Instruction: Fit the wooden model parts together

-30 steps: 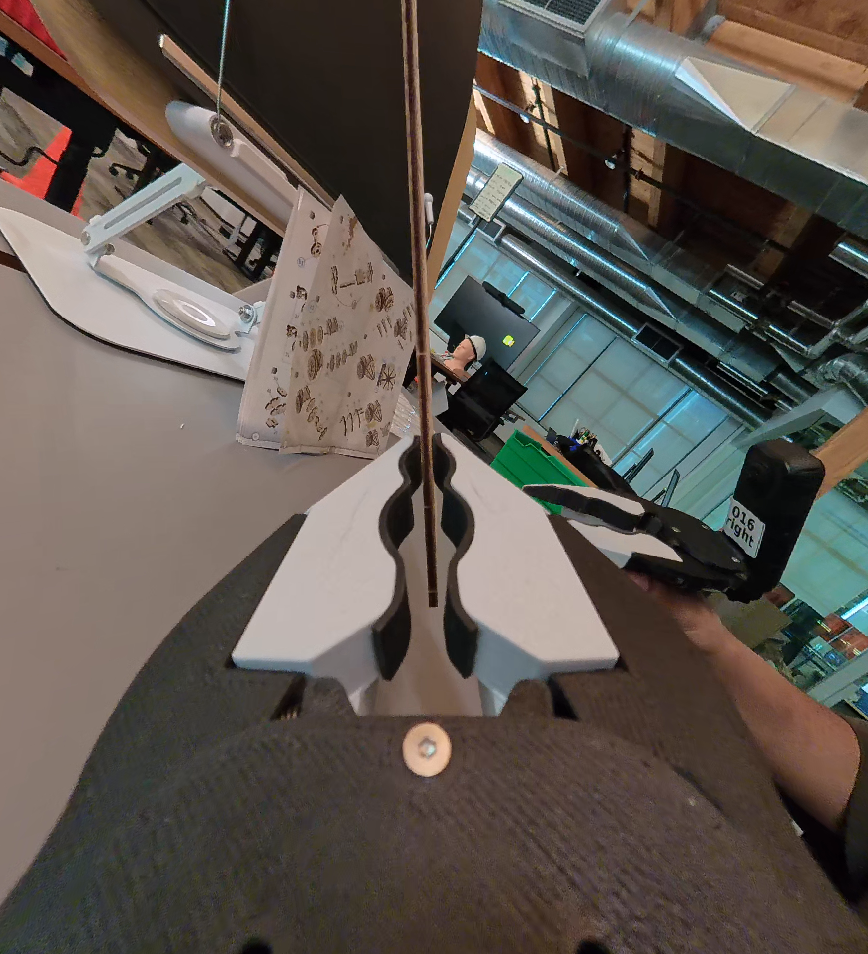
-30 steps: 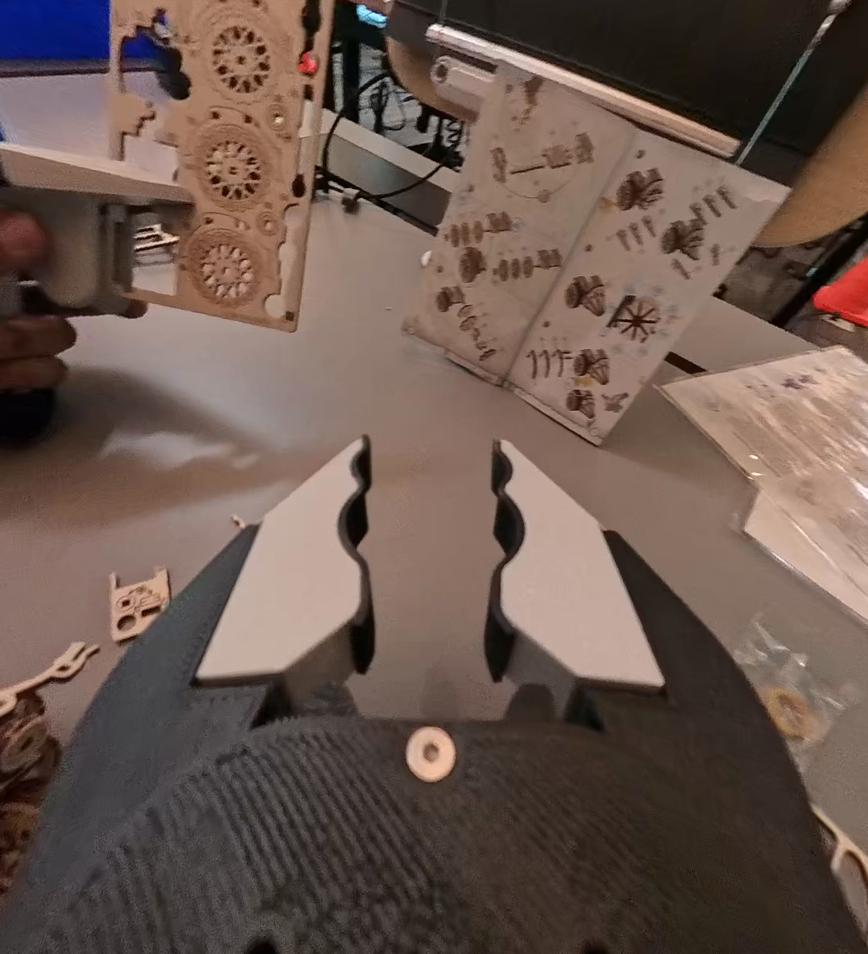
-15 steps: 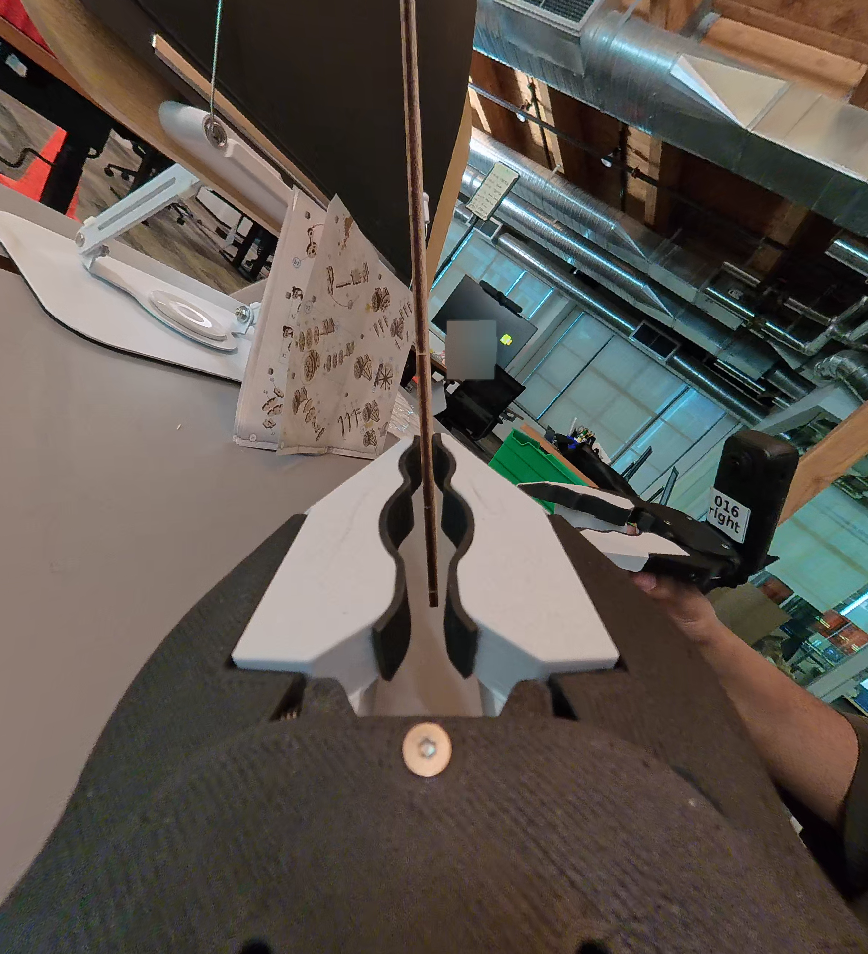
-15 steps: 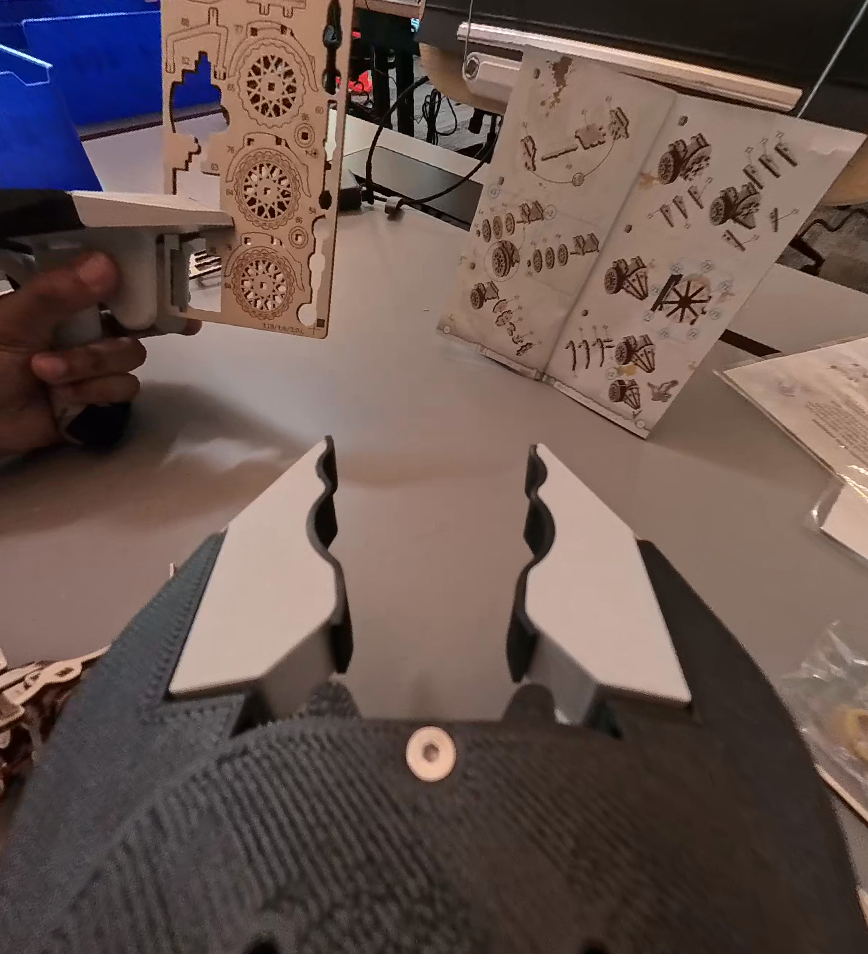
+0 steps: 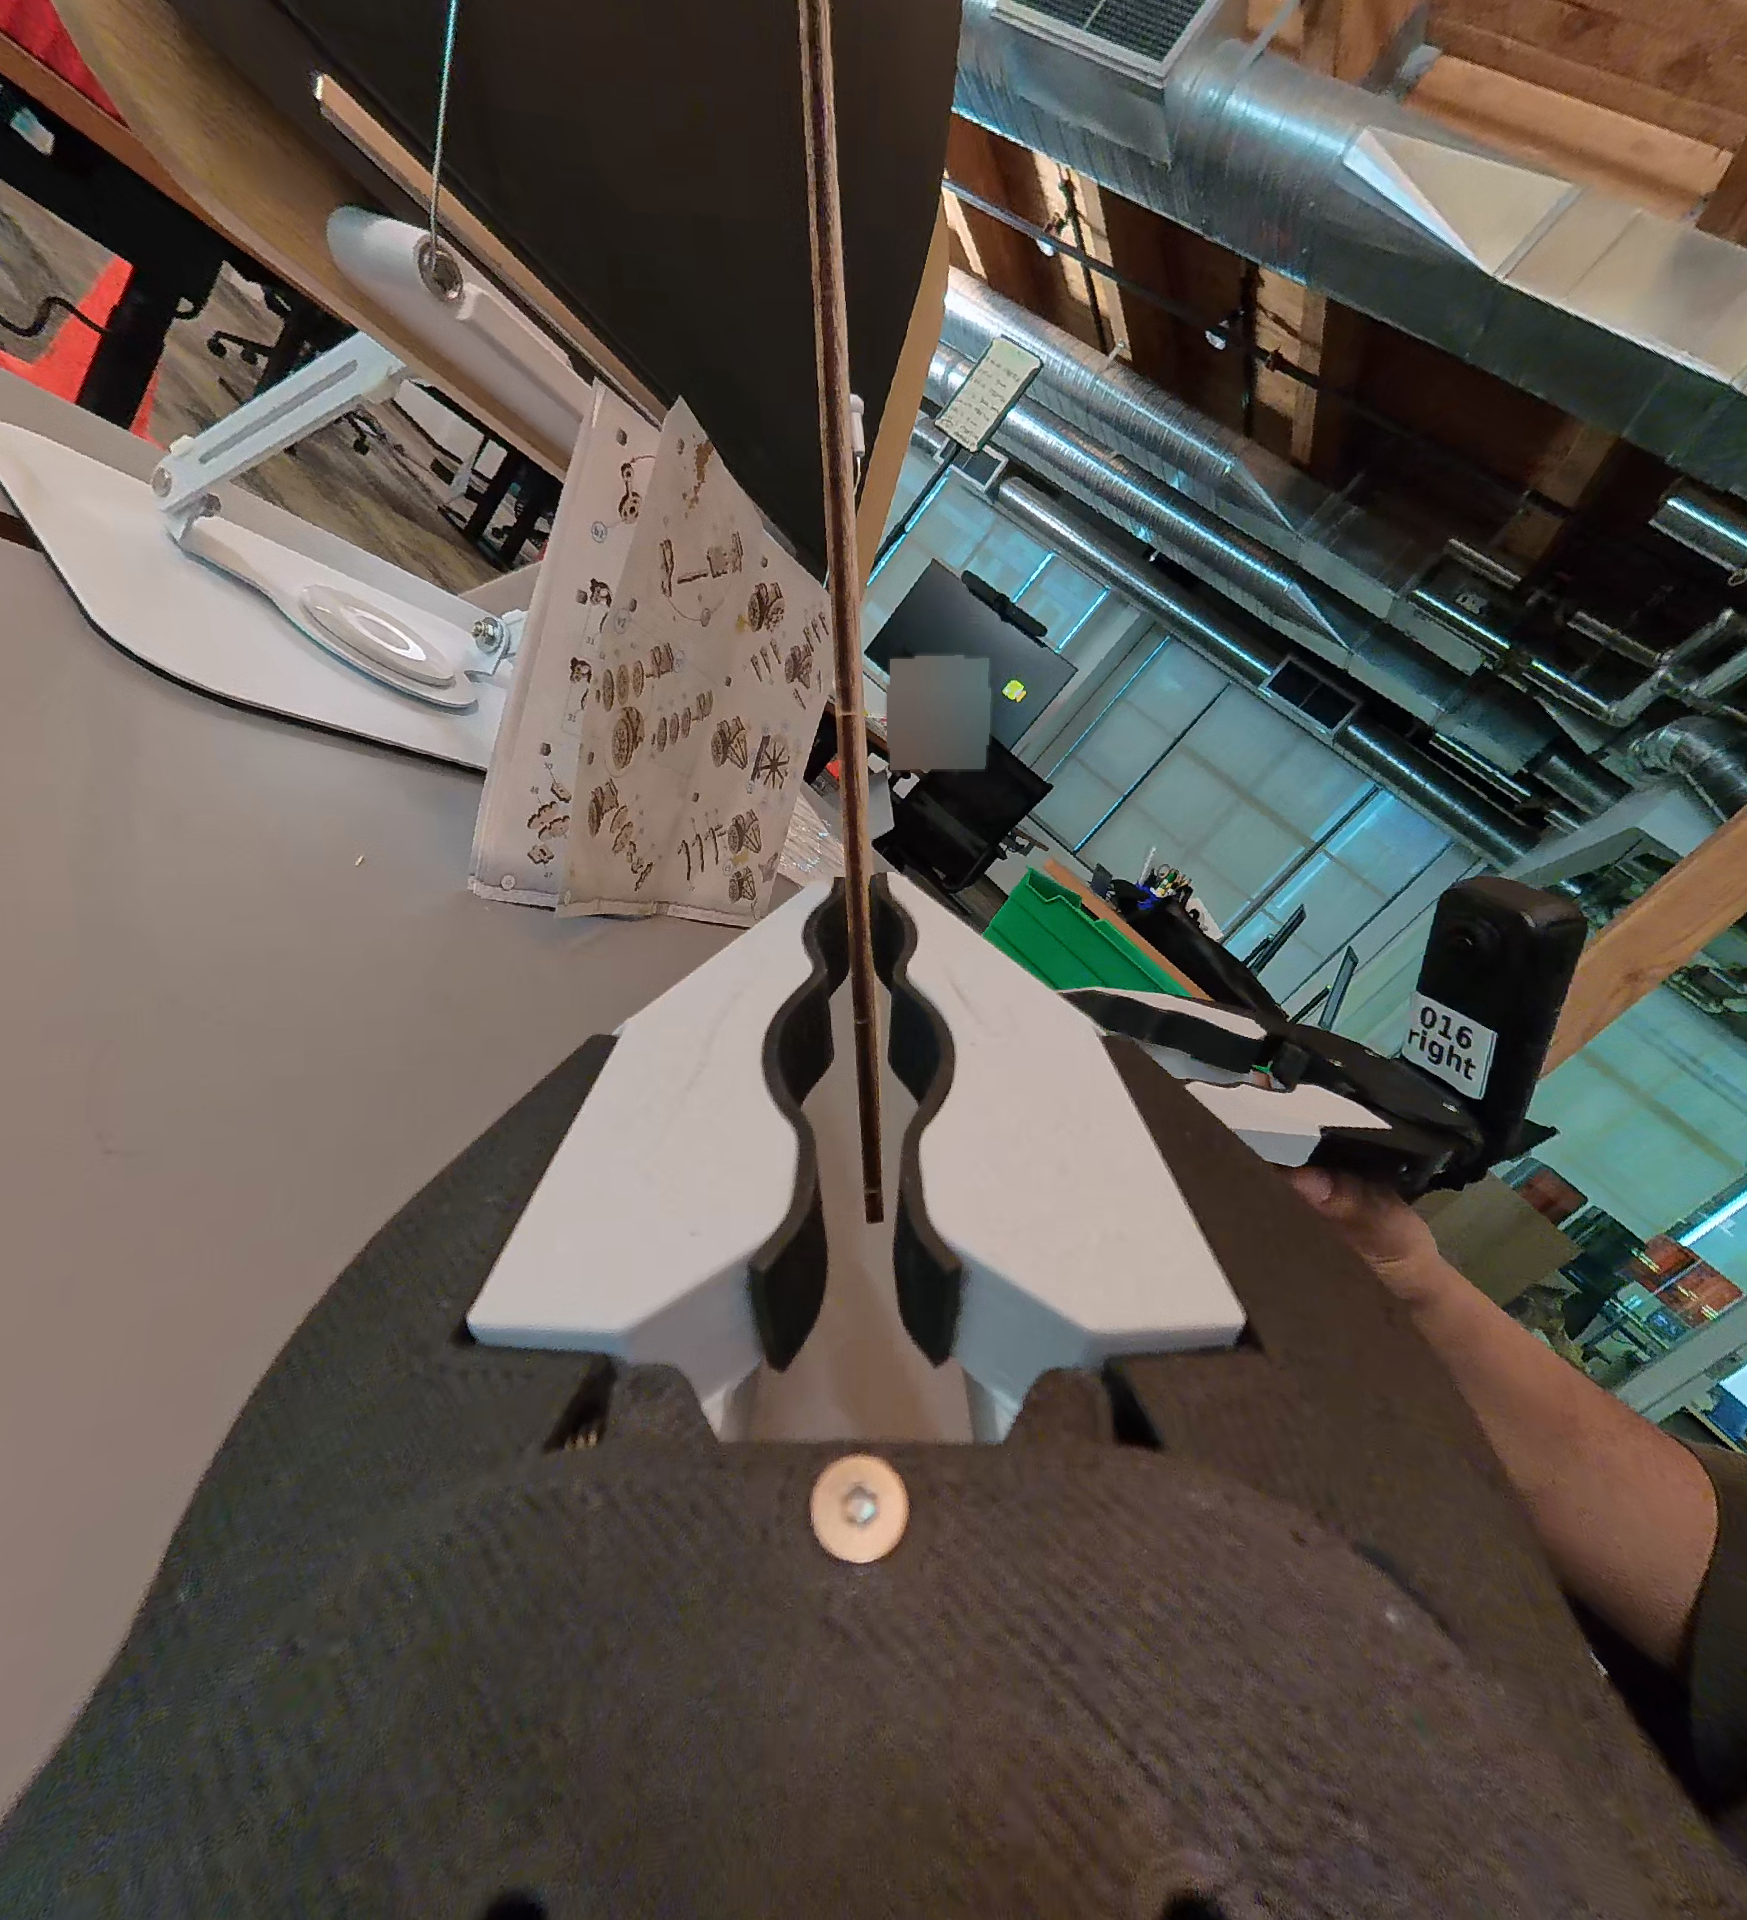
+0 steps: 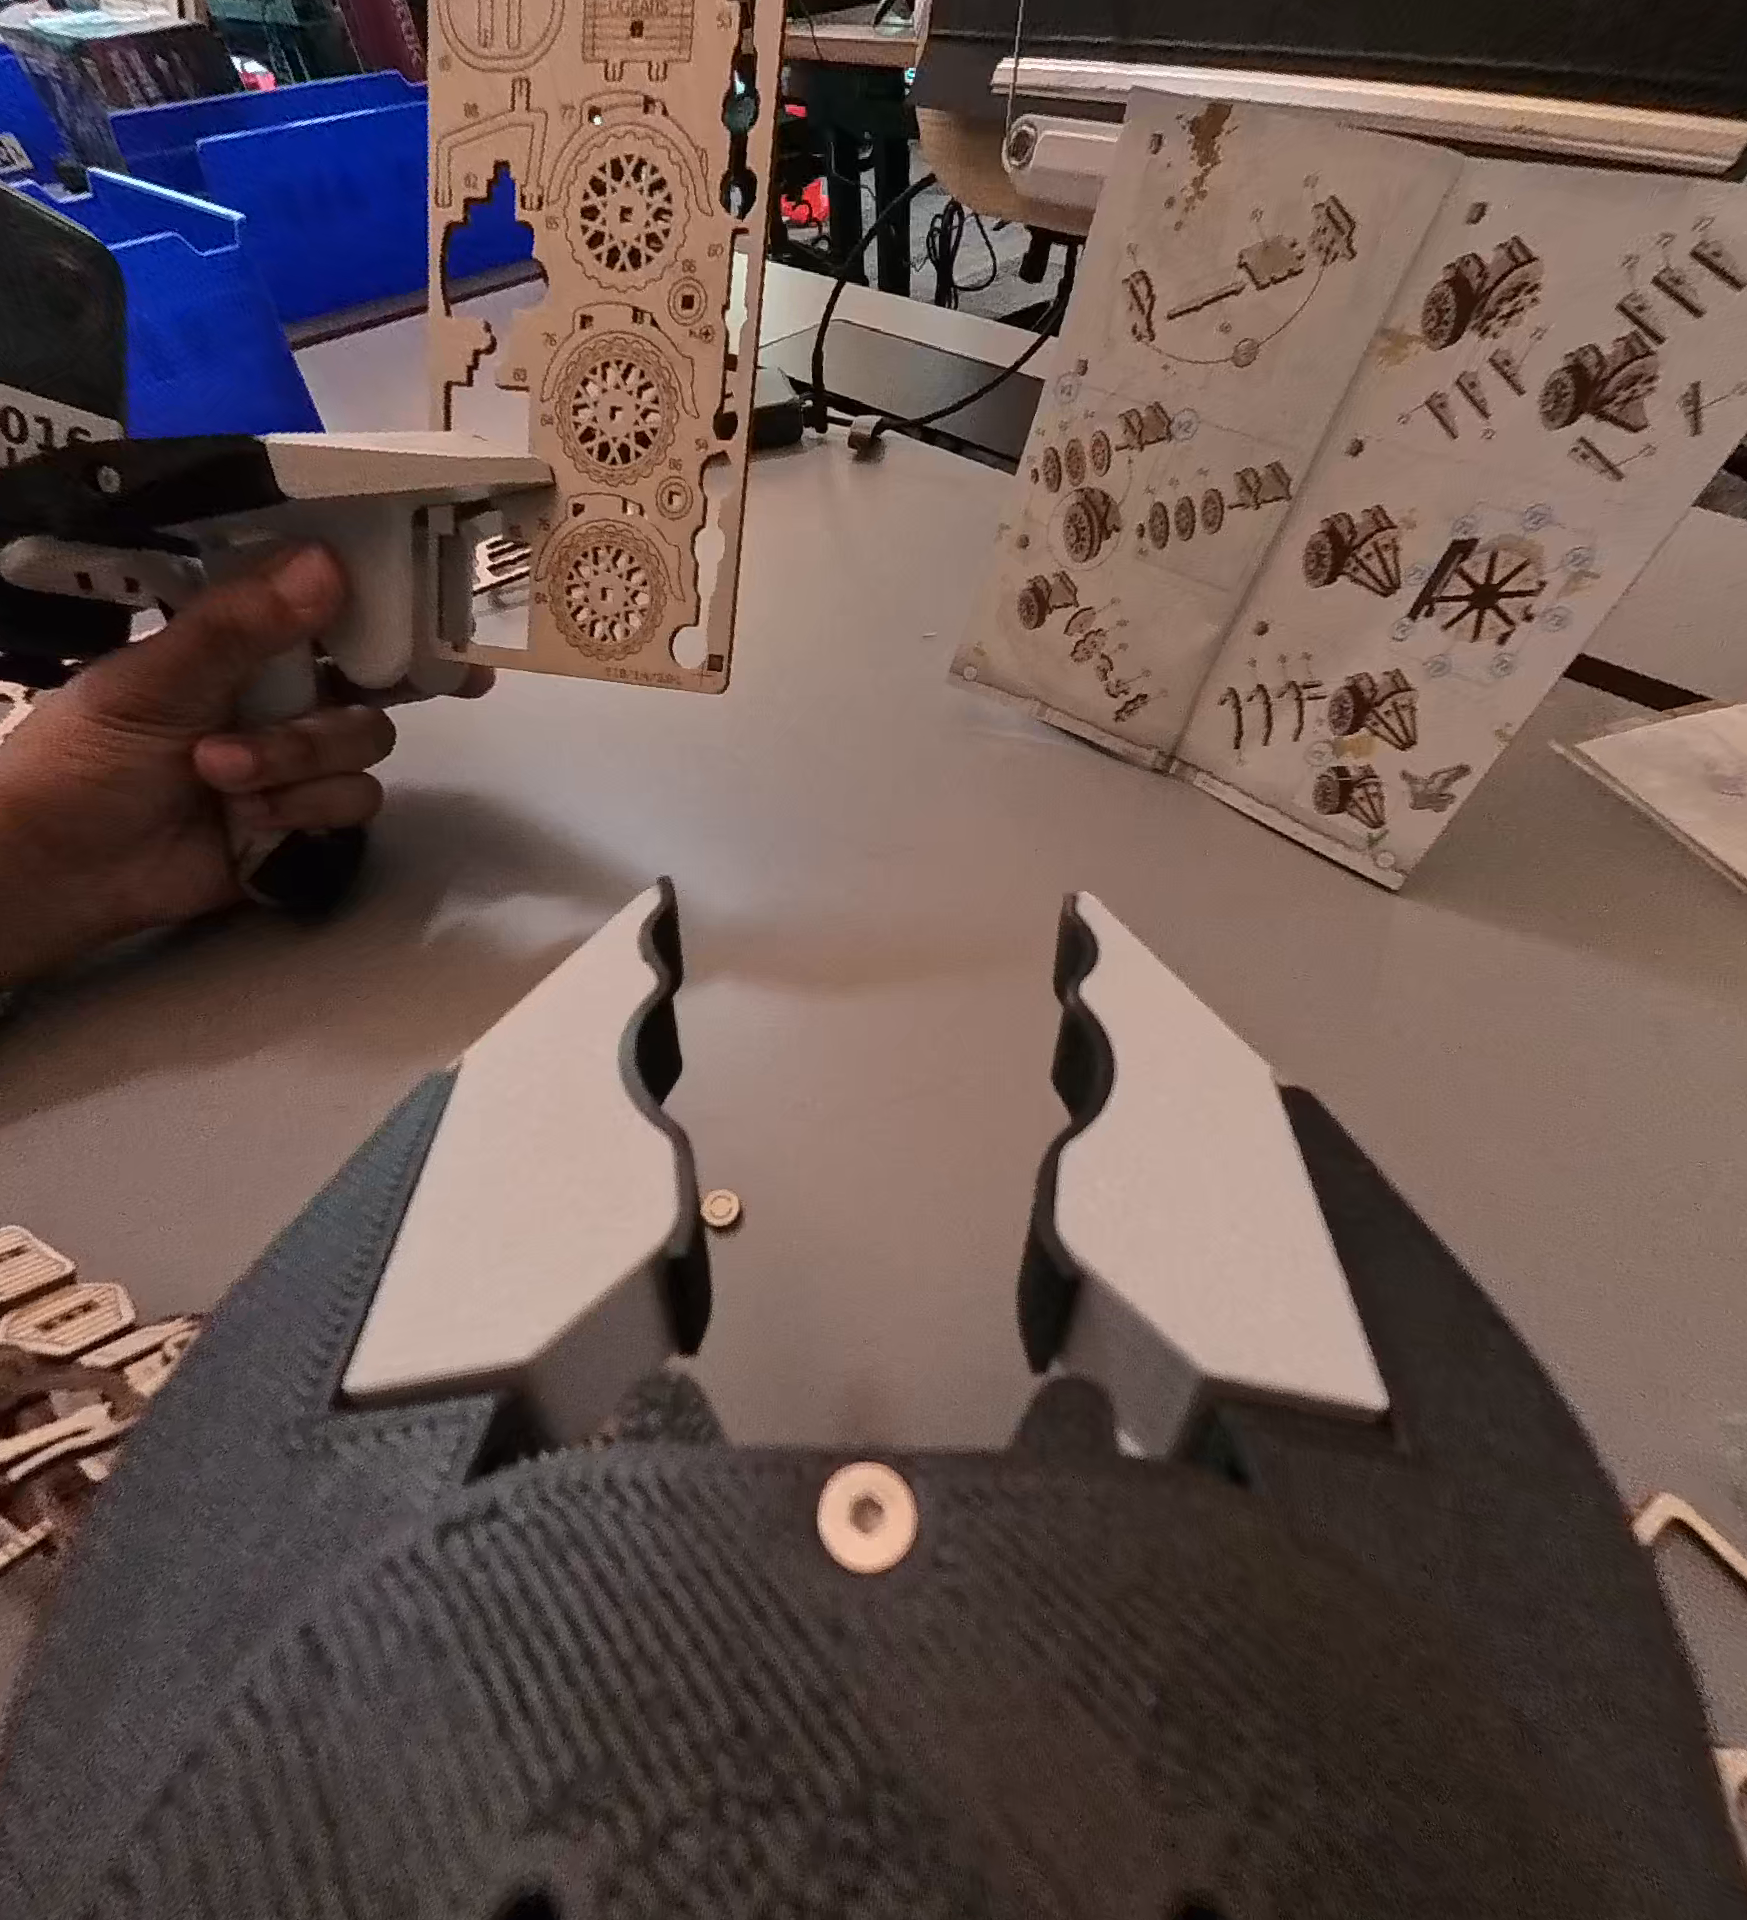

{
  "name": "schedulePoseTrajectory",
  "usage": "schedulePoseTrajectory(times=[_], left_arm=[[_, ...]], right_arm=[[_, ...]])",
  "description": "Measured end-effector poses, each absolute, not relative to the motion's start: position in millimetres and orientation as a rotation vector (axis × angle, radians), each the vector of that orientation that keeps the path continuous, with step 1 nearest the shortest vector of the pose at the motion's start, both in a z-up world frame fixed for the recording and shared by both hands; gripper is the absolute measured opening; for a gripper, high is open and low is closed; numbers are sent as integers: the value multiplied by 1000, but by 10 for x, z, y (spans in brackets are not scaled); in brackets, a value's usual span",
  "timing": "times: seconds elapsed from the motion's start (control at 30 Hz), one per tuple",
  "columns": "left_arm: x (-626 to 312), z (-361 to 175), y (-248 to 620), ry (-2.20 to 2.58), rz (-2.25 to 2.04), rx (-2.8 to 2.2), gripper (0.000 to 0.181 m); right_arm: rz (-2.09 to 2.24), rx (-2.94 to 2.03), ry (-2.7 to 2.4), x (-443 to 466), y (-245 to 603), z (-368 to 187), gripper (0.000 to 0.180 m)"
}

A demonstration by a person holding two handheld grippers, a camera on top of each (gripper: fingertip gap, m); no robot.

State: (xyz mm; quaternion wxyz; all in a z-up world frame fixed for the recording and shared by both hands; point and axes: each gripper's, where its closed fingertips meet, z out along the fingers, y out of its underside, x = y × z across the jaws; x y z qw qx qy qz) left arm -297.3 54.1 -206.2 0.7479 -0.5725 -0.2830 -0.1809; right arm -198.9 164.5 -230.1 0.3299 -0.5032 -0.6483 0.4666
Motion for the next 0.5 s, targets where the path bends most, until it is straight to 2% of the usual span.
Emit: schedulePoseTrajectory(times=[0.5], left_arm=[[-2973,-2063,540,-620,-398,-1251,1]], right_arm=[[1235,-1319,-1710,-1989,1568,-2354,65]])
